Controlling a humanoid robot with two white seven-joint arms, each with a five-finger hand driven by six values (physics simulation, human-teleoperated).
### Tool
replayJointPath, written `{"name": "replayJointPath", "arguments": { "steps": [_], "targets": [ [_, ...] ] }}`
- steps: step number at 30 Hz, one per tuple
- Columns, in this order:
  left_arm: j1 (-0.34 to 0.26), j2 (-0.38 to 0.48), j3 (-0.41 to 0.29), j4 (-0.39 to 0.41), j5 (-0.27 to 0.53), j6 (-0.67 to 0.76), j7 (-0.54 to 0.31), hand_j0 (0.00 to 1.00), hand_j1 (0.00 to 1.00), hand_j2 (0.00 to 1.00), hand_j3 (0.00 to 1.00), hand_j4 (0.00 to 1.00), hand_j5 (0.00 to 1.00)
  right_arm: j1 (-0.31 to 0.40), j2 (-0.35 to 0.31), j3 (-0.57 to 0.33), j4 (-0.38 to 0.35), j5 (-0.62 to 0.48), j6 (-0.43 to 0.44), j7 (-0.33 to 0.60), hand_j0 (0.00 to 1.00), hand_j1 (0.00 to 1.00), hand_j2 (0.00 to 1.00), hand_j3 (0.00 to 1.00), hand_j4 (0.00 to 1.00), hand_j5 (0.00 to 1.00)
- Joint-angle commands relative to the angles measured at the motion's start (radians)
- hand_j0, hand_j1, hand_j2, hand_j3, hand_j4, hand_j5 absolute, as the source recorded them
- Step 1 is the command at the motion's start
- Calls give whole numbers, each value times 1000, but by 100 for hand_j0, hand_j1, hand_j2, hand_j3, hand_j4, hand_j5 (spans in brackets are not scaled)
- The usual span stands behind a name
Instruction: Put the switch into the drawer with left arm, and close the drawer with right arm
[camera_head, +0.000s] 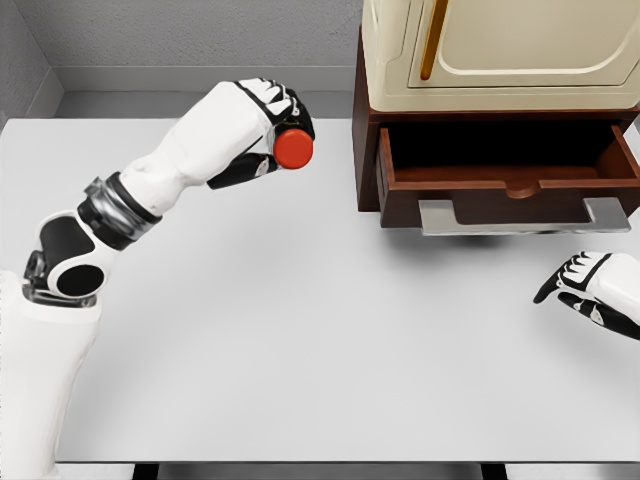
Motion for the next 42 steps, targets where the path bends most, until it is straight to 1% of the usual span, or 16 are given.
{"name": "replayJointPath", "arguments": {
  "steps": [1, 6, 7, 8, 10, 12, 15, 17, 21, 22, 26, 28, 34, 36, 38, 42],
  "targets": [
    [-2, -8, -29, -1, -19, 3, 1, 18, 18, 18, 18, 18, 18, 0, -2, 0, -1, -6, -1, 0, 50, 50, 50, 50, 50, 50],
    [-52, -11, -92, 4, -39, 4, 1, 16, 16, 16, 16, 16, 16, 0, -2, 0, -1, -6, -1, 0, 50, 50, 50, 50, 50, 50],
    [-57, -14, -94, 5, -42, 6, 1, 16, 16, 16, 16, 16, 16, 0, -2, 0, -1, -6, -1, 0, 50, 50, 50, 50, 50, 50],
    [-63, -22, -100, 5, -54, 18, 1, 16, 16, 16, 16, 16, 16, 0, -2, 0, -1, -6, -1, 0, 50, 50, 50, 50, 50, 50],
    [-84, -20, -137, 8, -60, 72, 1, 16, 16, 16, 16, 16, 16, 0, -2, 0, -1, -6, -1, 0, 50, 50, 50, 50, 50, 50],
    [-104, -22, -156, 13, -69, 78, 1, 16, 16, 16, 16, 16, 16, 0, -2, 0, -2, -6, -1, 0, 50, 50, 50, 50, 50, 50],
    [-115, -51, -173, 14, -121, 104, 1, 15, 15, 15, 15, 15, 15, 0, -1, 0, -2, -6, -1, 1, 50, 50, 50, 50, 50, 50],
    [-135, -80, -180, 16, -148, 106, -1, 15, 15, 15, 15, 15, 15, 2, -2, -3, -2, -6, -1, 0, 50, 50, 50, 50, 50, 50],
    [-143, -140, -183, 25, -198, 104, -2, 15, 15, 15, 15, 15, 15, 2, -2, -5, -2, -6, -1, 1, 50, 50, 50, 50, 50, 50],
    [-150, -140, -213, 36, -206, 106, -2, 15, 15, 15, 15, 15, 15, 2, -2, -5, -2, -6, -1, 1, 50, 50, 50, 50, 50, 50],
    [-172, -154, -262, 51, -207, 156, -2, 15, 15, 15, 15, 15, 15, 2, -2, -7, -2, -6, -1, 1, 50, 50, 50, 50, 50, 50],
    [-172, -172, -273, 50, -227, 156, -2, 15, 15, 15, 15, 15, 15, 2, -2, -6, -2, -6, -1, 1, 50, 50, 50, 50, 50, 50],
    [-175, -206, -299, 50, -238, 158, -2, 15, 15, 15, 15, 15, 15, 2, -2, -5, -1, -6, -1, 1, 51, 51, 51, 51, 51, 51],
    [-181, -221, -304, 51, -270, 164, -2, 15, 15, 15, 15, 15, 15, 2, -2, -7, -1, -6, -1, 1, 51, 51, 51, 51, 51, 51],
    [-181, -221, -325, 53, -280, 178, -2, 15, 15, 15, 15, 15, 15, 2, -2, -7, -2, -6, -1, 1, 51, 51, 51, 51, 51, 51],
    [-199, -221, -344, 103, -281, 178, -2, 15, 15, 15, 15, 15, 15, 2, -2, -7, -1, -6, -1, 1, 51, 51, 51, 51, 51, 51]
  ]
}}
